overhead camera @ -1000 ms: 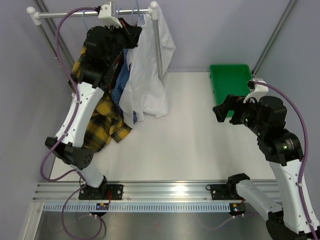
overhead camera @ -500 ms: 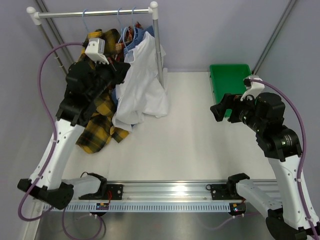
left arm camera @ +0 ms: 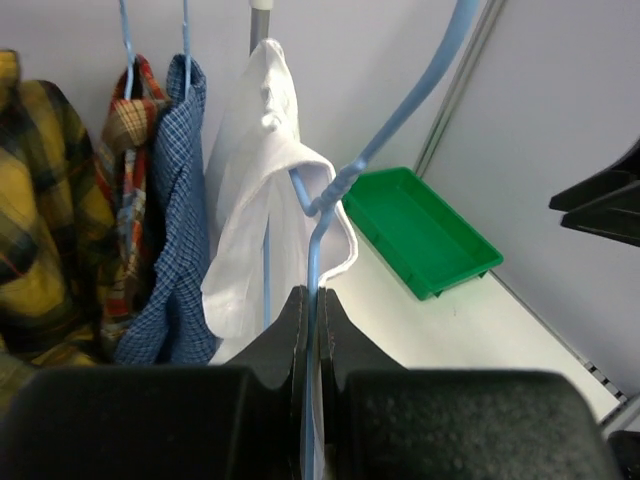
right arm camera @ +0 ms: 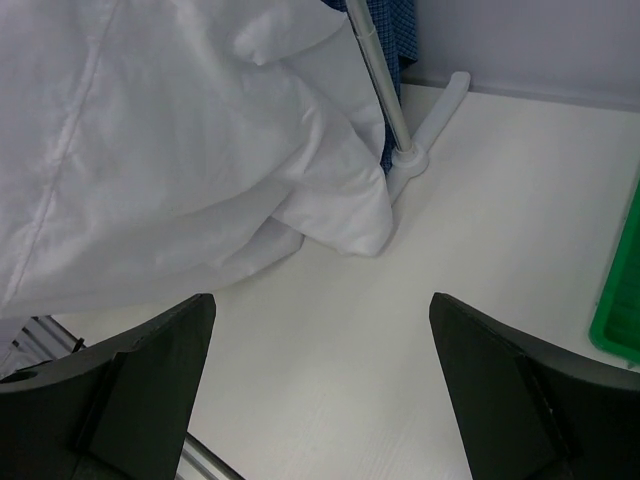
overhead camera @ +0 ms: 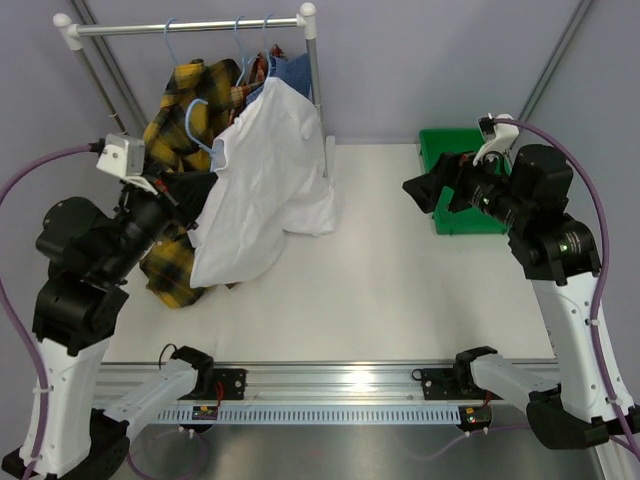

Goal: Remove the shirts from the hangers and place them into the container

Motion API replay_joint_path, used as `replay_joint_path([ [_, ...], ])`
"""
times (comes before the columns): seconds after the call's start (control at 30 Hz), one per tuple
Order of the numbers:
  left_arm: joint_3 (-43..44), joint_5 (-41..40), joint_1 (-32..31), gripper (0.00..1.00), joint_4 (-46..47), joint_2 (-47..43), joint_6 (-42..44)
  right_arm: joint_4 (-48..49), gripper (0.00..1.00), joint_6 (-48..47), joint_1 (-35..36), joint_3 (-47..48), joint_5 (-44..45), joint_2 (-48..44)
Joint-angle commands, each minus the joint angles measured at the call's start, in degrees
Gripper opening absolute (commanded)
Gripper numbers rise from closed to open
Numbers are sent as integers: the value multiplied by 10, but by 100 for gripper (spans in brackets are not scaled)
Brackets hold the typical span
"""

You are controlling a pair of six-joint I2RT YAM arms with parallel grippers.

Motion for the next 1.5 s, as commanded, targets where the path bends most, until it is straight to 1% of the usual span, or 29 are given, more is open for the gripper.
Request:
replay_joint_path([
  [0.0, 86, -17, -2, 0, -18, -15, 20, 17, 99, 2, 6, 23, -33, 15],
  [0.03, 120, -17, -3, 0, -25, -13, 21, 22, 99, 3, 6, 22, -33, 17],
  [0.13, 172, -9, -2, 0, -45, -4, 24, 28, 100, 6, 6, 18, -35, 22],
  [0.17, 202, -5, -2, 0, -50, -2, 31, 32, 99, 7, 6, 17, -36, 21],
  [0.27, 238, 4, -3, 0, -63, 11, 44, 38, 99, 4, 6, 11, -36, 18],
  [0.33, 239, 29, -2, 0, -70, 17, 40, 36, 99, 0, 6, 10, -34, 15],
  [0.47, 183, 103, -3, 0, -69, 30, 13, 36, 99, -4, 6, 6, -34, 4],
  [0.5, 148, 132, -3, 0, -69, 35, -2, 37, 99, -5, 6, 3, -36, 0],
  [0.53, 131, 147, -2, 0, -68, 41, -11, 37, 99, -5, 6, 1, -38, 0],
  [0.67, 60, 175, -6, 0, -53, 86, -36, 39, 100, -2, 6, -12, -47, -7],
  [0.7, 47, 169, -9, 0, -35, 97, -39, 39, 99, 0, 6, -14, -51, -8],
  [0.73, 17, 158, -23, 0, -18, 98, -39, 41, 99, 9, 6, -15, -55, -7],
  [0.77, 1, 150, -32, 0, 16, 100, -41, 43, 99, 15, 6, -15, -59, -7],
  [0.83, -35, 136, -59, 0, 48, 106, -46, 54, 99, 41, 6, -17, -80, -4],
  [0.9, -50, 123, -88, 0, 83, 121, -49, 60, 98, 55, 17, -17, -89, 3],
  [1.03, -87, 84, -132, 0, 150, 135, -49, 57, 97, 75, 72, -5, -60, 26],
  [1.07, -98, 79, -140, 0, 172, 137, -49, 56, 96, 79, 98, -4, -39, 36],
  [1.23, -125, 52, -176, 0, 209, 134, -44, 58, 94, 137, 160, 7, 7, 73],
  [1.3, -135, 50, -180, 0, 209, 130, -42, 66, 91, 150, 187, 11, 18, 85],
  [1.33, -139, 49, -180, 0, 209, 129, -42, 76, 89, 158, 194, 11, 24, 89],
  [1.37, -142, 49, -181, 0, 211, 126, -43, 82, 86, 158, 200, 11, 27, 91],
  [1.47, -152, 49, -183, 0, 218, 119, -47, 73, 82, 162, 214, 25, 44, 109],
])
